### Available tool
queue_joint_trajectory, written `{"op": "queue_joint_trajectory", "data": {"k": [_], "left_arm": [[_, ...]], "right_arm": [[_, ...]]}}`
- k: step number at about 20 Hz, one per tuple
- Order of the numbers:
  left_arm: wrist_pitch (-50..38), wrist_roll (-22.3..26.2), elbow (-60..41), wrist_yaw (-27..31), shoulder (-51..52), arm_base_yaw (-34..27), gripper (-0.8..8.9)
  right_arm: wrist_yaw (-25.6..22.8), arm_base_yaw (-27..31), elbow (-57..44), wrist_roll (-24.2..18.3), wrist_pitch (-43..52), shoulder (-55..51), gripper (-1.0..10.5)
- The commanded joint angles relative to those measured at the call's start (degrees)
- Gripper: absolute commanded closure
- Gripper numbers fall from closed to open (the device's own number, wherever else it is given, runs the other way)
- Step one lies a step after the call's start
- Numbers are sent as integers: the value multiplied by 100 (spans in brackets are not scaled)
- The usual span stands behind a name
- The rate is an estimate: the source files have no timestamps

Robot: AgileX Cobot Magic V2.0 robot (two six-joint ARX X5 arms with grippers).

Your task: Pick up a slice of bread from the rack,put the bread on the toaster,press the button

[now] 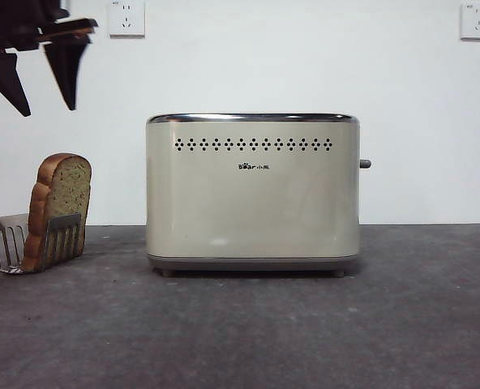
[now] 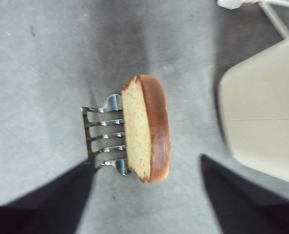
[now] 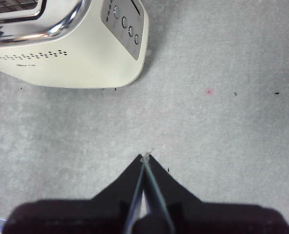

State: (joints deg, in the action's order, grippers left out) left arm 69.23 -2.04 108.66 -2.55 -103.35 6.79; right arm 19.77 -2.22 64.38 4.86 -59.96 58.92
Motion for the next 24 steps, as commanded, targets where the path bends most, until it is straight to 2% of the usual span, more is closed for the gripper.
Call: {"op": "queue_joint_trajectory", "data": {"k": [1, 6, 15, 16, 18, 19, 23, 24], "left_arm": [[-103, 39, 9, 302, -179, 203, 372], [-398, 107, 9, 501, -463, 442, 373], [-415, 96, 9, 560, -1001, 396, 379], [-420, 96, 9, 562, -1029, 396, 434], [-474, 98, 9, 557, -1047, 396, 640], [-492, 101, 9, 560, -1047, 396, 693], [-426, 101, 9, 560, -1102, 361, 702], [-420, 105, 9, 560, -1102, 356, 729]], "right_arm": [[20, -2, 9, -66, 39, 13, 946], [20, -2, 9, -61, -15, 13, 946], [17, -2, 9, -59, -195, 11, 946], [20, -2, 9, -59, -205, 11, 946], [17, -2, 9, -59, -212, 11, 946], [17, -2, 9, -61, -210, 11, 946], [17, -2, 9, -61, -201, 11, 946], [17, -2, 9, -61, -203, 13, 946]]}}
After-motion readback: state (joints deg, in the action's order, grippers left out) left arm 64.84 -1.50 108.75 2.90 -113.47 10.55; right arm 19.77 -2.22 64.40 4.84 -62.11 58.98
